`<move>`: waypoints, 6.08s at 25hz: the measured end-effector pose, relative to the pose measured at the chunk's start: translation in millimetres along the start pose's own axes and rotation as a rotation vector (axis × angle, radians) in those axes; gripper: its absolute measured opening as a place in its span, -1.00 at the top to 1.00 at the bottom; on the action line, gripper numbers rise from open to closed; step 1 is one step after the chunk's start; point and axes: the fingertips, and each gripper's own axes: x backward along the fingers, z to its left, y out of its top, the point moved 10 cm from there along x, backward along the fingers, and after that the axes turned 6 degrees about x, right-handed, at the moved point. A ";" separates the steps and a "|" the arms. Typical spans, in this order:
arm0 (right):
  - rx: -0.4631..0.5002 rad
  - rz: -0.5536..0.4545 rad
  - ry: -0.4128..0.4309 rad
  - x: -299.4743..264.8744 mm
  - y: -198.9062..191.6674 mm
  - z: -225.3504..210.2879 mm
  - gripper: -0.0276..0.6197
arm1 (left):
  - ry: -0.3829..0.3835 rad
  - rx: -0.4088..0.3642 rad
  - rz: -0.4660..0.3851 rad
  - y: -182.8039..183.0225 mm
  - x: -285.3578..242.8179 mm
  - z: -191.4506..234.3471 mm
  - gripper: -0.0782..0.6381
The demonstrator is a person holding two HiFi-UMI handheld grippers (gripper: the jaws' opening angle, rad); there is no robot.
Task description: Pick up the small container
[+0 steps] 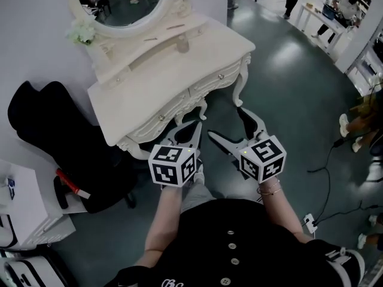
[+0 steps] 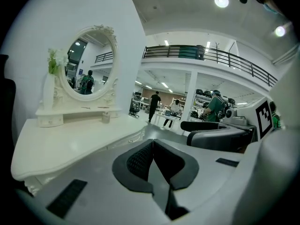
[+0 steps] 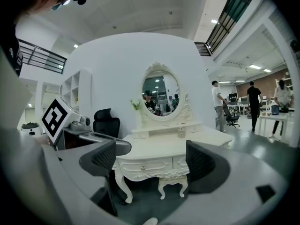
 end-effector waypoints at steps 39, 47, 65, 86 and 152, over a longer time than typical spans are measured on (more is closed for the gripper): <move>-0.015 0.080 -0.040 -276.6 56.6 -133.8 -0.43 | -0.043 0.018 0.076 133.7 -173.1 221.1 0.75; 0.003 0.041 0.004 -319.0 81.0 -190.7 -0.43 | -0.008 -0.014 0.052 179.6 -230.2 236.8 0.75; 0.031 -0.033 0.079 -370.0 107.2 -315.0 -0.32 | 0.106 -0.020 -0.021 231.9 -332.6 234.5 0.75; 0.037 0.086 0.153 -399.9 93.0 -299.9 -0.41 | 0.123 0.069 0.015 217.4 -333.1 265.1 0.75; 0.074 0.470 0.264 -525.6 -30.2 -282.8 -0.32 | 0.188 0.303 0.186 101.0 -343.7 356.1 0.75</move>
